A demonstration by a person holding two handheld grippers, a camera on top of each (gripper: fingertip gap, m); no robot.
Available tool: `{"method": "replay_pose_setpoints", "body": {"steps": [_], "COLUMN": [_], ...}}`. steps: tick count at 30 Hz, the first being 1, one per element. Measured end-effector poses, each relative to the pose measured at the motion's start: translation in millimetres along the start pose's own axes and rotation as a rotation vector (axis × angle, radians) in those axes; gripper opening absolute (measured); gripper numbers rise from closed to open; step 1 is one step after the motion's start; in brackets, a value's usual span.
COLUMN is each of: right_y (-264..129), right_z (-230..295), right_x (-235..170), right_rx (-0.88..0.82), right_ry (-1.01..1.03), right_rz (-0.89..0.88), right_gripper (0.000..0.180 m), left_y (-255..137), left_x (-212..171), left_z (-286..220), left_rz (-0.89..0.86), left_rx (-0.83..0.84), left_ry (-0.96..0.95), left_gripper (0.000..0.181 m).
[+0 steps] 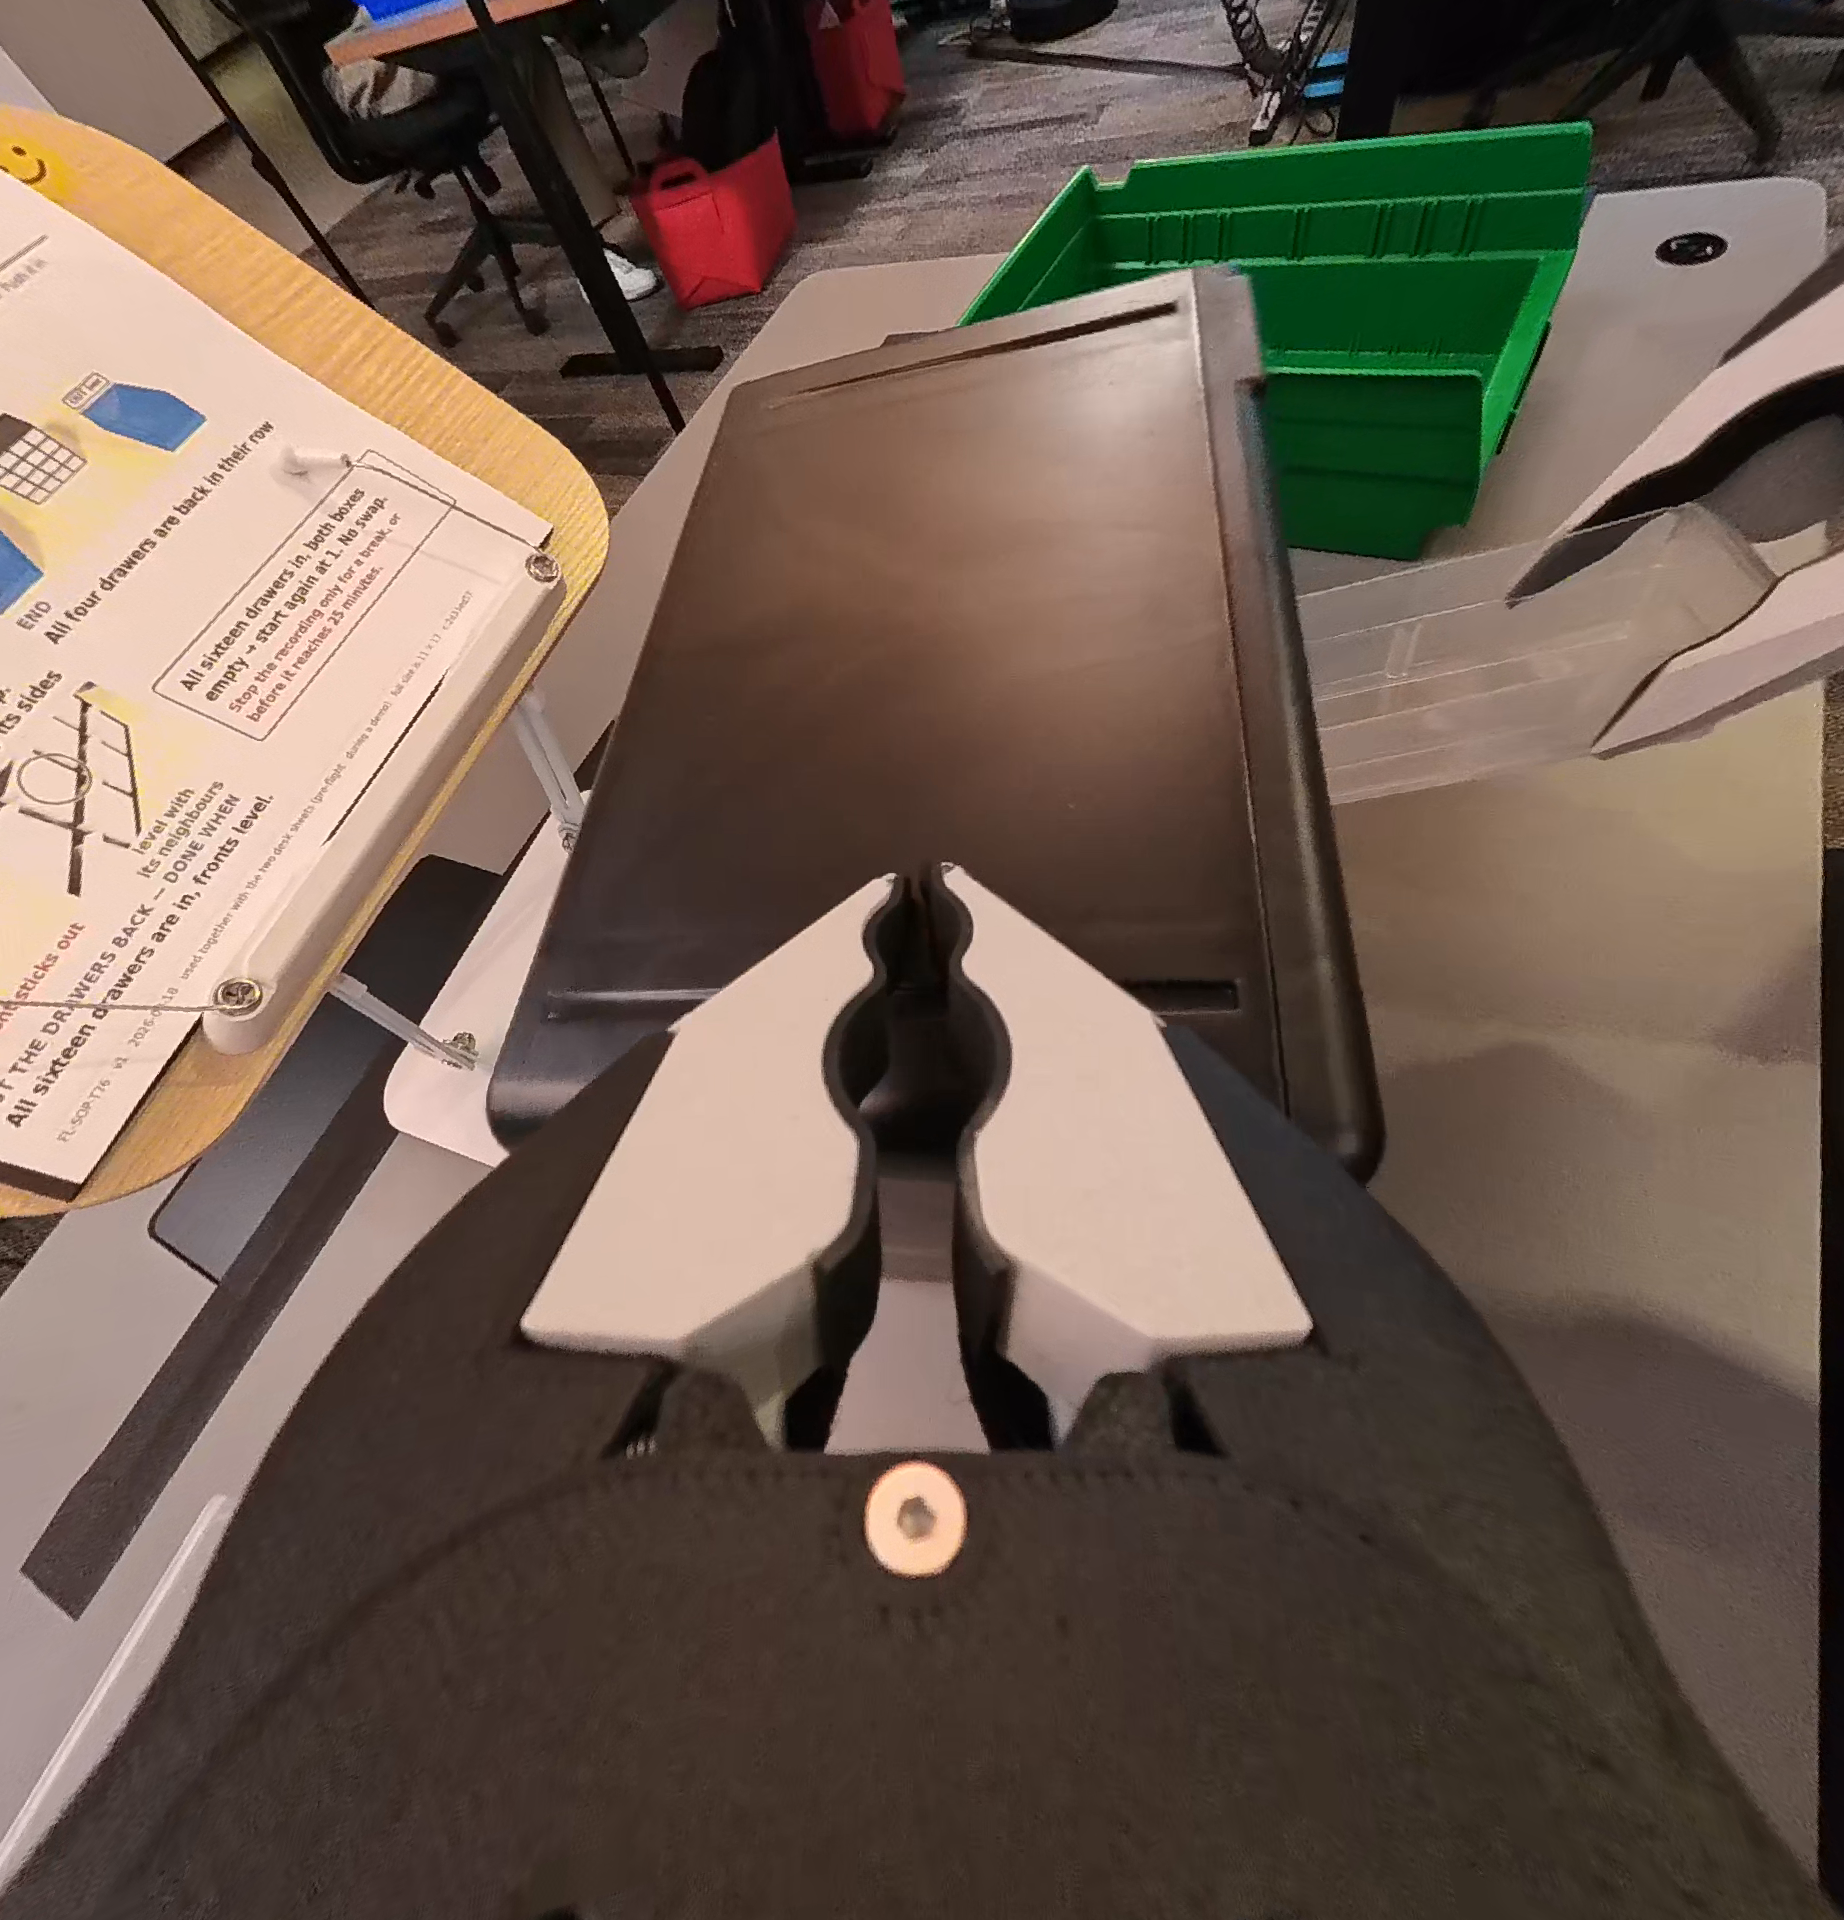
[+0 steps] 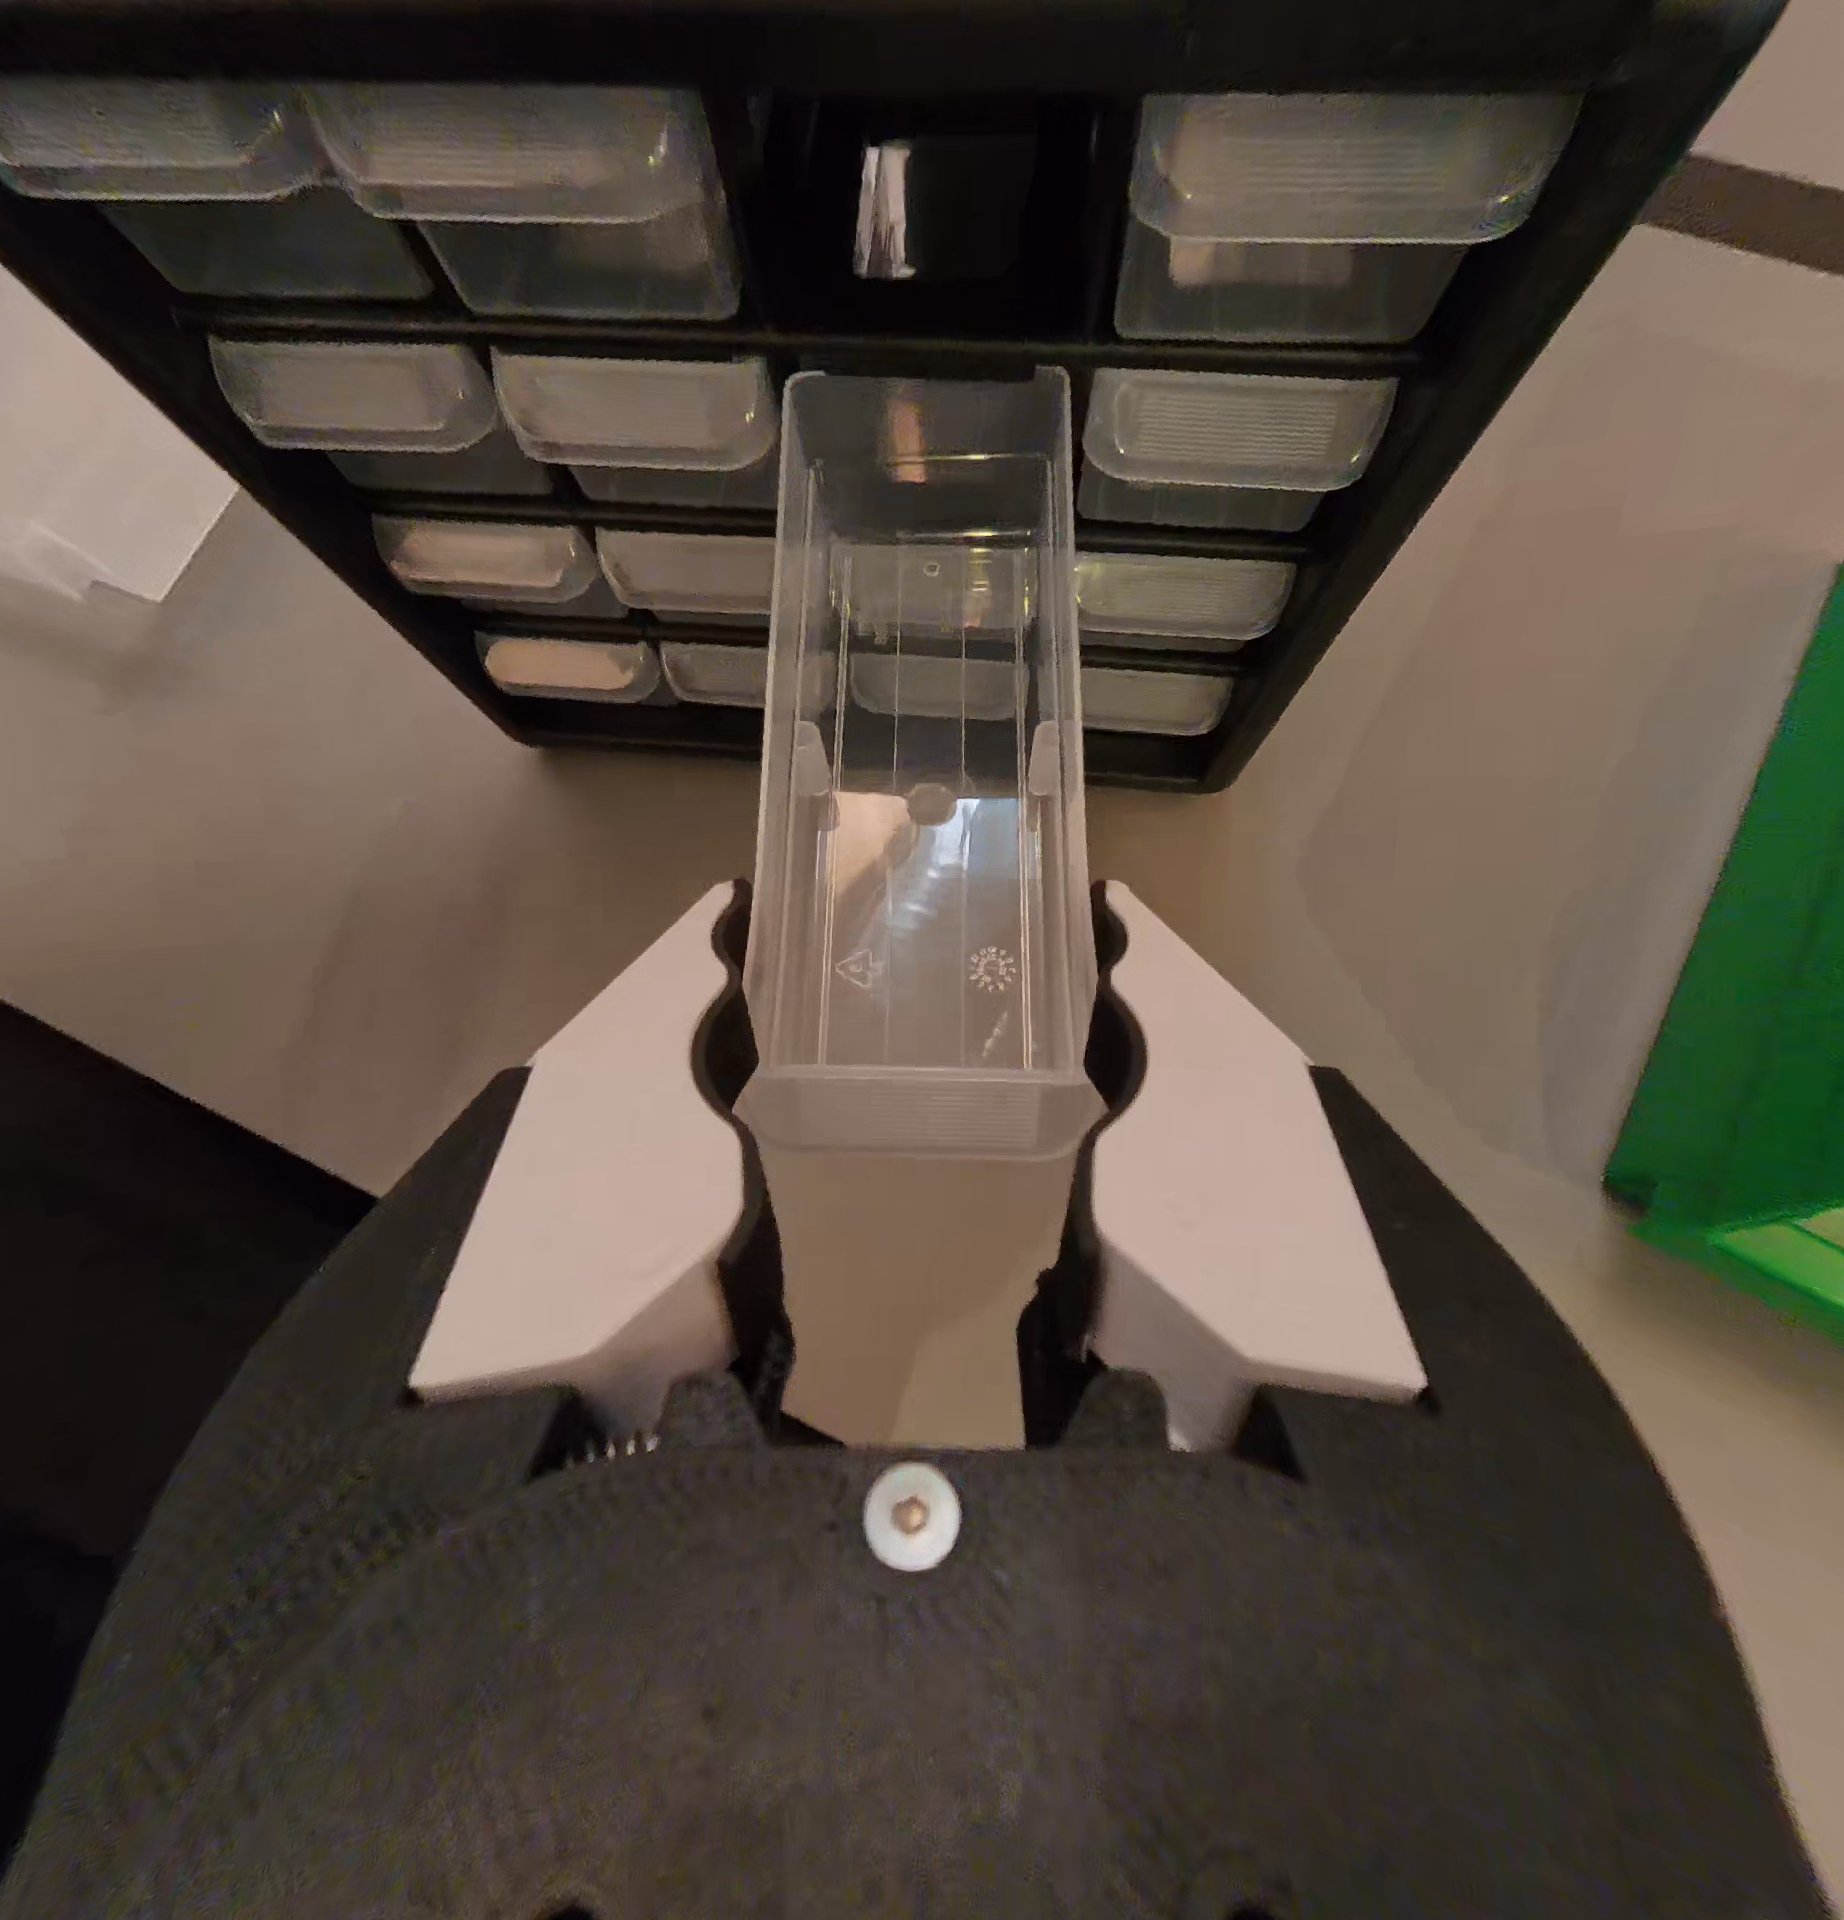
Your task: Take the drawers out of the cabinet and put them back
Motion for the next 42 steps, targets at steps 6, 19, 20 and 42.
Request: {"method": "replay_pose_setpoints", "body": {"steps": [6, 19, 20, 42], "right_y": [5, 38, 31, 88], "right_z": [7, 6, 4, -32], "right_x": [7, 24, 24, 49], "right_rx": [-0.016, 0.137, 0.176, -0.197], "right_ry": [0.044, -0.165, -0.194, -0.066], "right_rz": [-0.078, -0.213, -0.248, -0.277], "right_gripper": [0.062, 0.118, 0.118, 0.123], "left_y": [1, 1, 1, 1], "left_x": [1, 1, 1, 0], "left_z": [0, -2, -2, -1], "left_rz": [0.002, 0.013, 0.015, -0.001], "left_rx": [-0.003, 0.013, 0.014, 0.001], "left_ry": [0.006, 0.026, 0.030, 0.026], "left_gripper": [0.001, 0.002, 0.002, 0.001]}}
Point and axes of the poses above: each gripper's, where its closed fingertips meet, y out along the fingers, x out of its top, z = x × y across the jaws, the point moved 8 cm from there along -y, back along the fingers, and after that the axes turned 12 degrees about -x, right-handed, at the moved point
